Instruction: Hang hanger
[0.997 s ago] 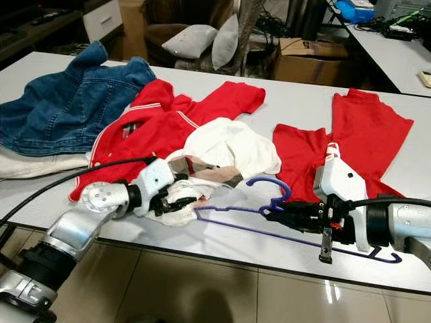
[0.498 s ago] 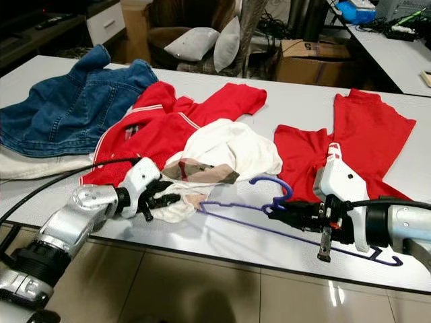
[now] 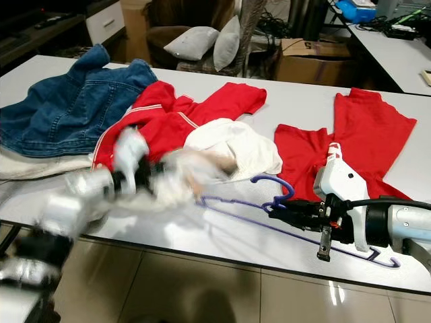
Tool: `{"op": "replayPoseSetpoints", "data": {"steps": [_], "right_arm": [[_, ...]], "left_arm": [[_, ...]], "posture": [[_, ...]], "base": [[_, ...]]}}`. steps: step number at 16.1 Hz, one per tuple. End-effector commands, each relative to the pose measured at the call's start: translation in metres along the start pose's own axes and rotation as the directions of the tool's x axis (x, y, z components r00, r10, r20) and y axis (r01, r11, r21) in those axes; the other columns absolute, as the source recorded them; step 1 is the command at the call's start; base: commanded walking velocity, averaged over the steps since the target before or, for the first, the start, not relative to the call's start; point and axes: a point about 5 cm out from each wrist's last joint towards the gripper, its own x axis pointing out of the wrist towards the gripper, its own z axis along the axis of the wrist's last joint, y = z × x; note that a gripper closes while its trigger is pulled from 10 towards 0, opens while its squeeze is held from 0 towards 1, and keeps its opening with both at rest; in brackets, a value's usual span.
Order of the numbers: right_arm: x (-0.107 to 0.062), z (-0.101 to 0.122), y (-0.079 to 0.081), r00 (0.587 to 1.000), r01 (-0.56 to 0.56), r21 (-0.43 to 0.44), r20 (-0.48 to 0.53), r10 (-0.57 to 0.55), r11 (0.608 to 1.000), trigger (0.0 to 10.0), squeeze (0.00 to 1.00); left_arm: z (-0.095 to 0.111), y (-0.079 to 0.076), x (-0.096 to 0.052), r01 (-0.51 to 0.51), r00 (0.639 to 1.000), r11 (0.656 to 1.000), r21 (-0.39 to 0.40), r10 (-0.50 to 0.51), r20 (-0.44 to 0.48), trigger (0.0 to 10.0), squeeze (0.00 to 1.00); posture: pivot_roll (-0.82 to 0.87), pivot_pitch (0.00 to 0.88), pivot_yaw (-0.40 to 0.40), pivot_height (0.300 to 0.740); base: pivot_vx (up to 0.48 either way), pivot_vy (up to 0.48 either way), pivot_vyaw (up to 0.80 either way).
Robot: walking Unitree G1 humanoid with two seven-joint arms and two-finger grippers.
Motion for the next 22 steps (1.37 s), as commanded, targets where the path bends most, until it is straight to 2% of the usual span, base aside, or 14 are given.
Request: {"op": "replayPoseSetpoints", "data": {"steps": [1,4,6,8,9,10,12,14,16,17,18,19,21,22], "right_arm": [[-0.003,-0.002,-0.002,0.999,0.019,-0.008,-0.034,-0.020,1.000,10.0,0.00],[-0.003,-0.007,-0.002,0.997,0.018,-0.005,-0.071,-0.019,1.000,10.0,0.00],[-0.005,-0.011,0.000,0.994,0.024,-0.001,-0.107,-0.024,1.000,10.0,0.00],[-0.010,-0.017,0.000,0.984,0.040,-0.007,-0.176,-0.041,0.999,10.0,0.00],[-0.016,-0.028,-0.005,0.962,0.085,-0.020,-0.258,-0.087,0.996,10.0,0.00],[-0.020,-0.032,-0.015,0.942,0.178,-0.028,-0.283,-0.178,0.984,10.0,0.00],[-0.025,-0.029,-0.022,0.942,0.226,-0.027,-0.247,-0.226,0.974,10.0,0.00],[-0.029,-0.014,-0.015,0.977,0.170,-0.003,-0.129,-0.169,0.985,10.0,0.00],[-0.036,-0.008,-0.017,0.977,0.189,0.003,-0.097,-0.188,0.982,10.0,0.00],[-0.048,-0.007,-0.029,0.950,0.303,-0.010,-0.079,-0.303,0.953,10.0,0.00],[-0.051,-0.006,-0.035,0.923,0.381,-0.003,-0.051,-0.380,0.925,10.0,0.00],[-0.050,-0.005,-0.038,0.893,0.450,0.046,-0.023,-0.450,0.892,10.0,0.00],[-0.041,-0.002,-0.031,0.881,0.468,0.081,0.032,-0.472,0.880,10.0,0.00],[-0.031,-0.001,-0.029,0.852,0.507,0.142,0.070,-0.519,0.850,10.0,0.00]], "left_arm": [[0.038,0.010,-0.001,-0.057,0.985,0.998,-0.027,0.060,0.160,0.0,0.00],[0.059,0.027,-0.005,-0.163,0.961,0.986,-0.022,0.164,0.224,0.0,0.00],[0.041,0.023,-0.003,-0.130,0.985,0.991,0.040,0.125,0.120,0.0,0.00],[0.033,0.019,-0.002,-0.125,0.988,0.991,0.043,0.120,0.099,0.0,0.00],[0.037,0.015,-0.001,-0.089,0.983,0.995,-0.043,0.094,0.158,0.0,0.00],[0.048,0.006,-0.004,0.041,0.961,0.989,-0.141,0.000,0.275,0.0,0.00],[0.051,0.002,-0.012,0.138,0.943,0.972,-0.192,-0.069,0.327,0.0,0.00],[0.027,0.003,-0.009,0.062,0.989,0.997,-0.043,-0.056,0.135,0.0,0.00],[0.018,-0.004,-0.006,0.065,0.995,0.998,0.021,-0.066,0.071,0.0,0.00],[0.004,-0.009,0.000,0.029,0.999,0.995,0.096,-0.026,-0.035,10.0,0.00],[0.004,-0.008,-0.001,0.006,1.000,0.989,0.148,-0.001,-0.029,10.0,0.00],[0.014,-0.010,-0.005,0.019,0.999,0.990,0.140,-0.025,0.045,10.0,1.00],[0.035,-0.012,-0.017,0.023,0.990,0.996,0.081,-0.034,0.139,10.0,1.00],[0.043,-0.009,-0.026,-0.020,0.984,0.997,0.080,0.005,0.178,10.0,1.00]], "posture": [[-0.03,0.000,0.028,0.740],[-0.03,0.000,0.030,0.740],[-0.04,0.000,0.038,0.740],[-0.04,0.000,0.038,0.740],[-0.05,0.000,0.042,0.740],[-0.05,0.000,0.041,0.740],[-0.05,0.000,0.037,0.740],[-0.04,0.000,0.030,0.740],[-0.05,0.000,0.028,0.740],[-0.05,0.000,0.028,0.740],[-0.06,0.000,0.027,0.740],[-0.06,0.000,0.024,0.740],[-0.05,0.000,0.021,0.740],[-0.05,0.000,0.018,0.740]], "base": [[0.000,0.000,0.00],[0.000,0.000,0.00],[0.000,0.000,0.00],[0.000,0.000,0.00],[0.000,0.000,0.00],[0.000,0.000,0.00],[0.000,0.000,0.00],[0.000,0.000,0.00],[0.000,0.000,0.00],[0.000,0.000,0.00],[0.000,0.000,0.00],[0.000,0.000,0.00],[0.000,0.000,0.00],[0.000,0.000,0.00]]}}
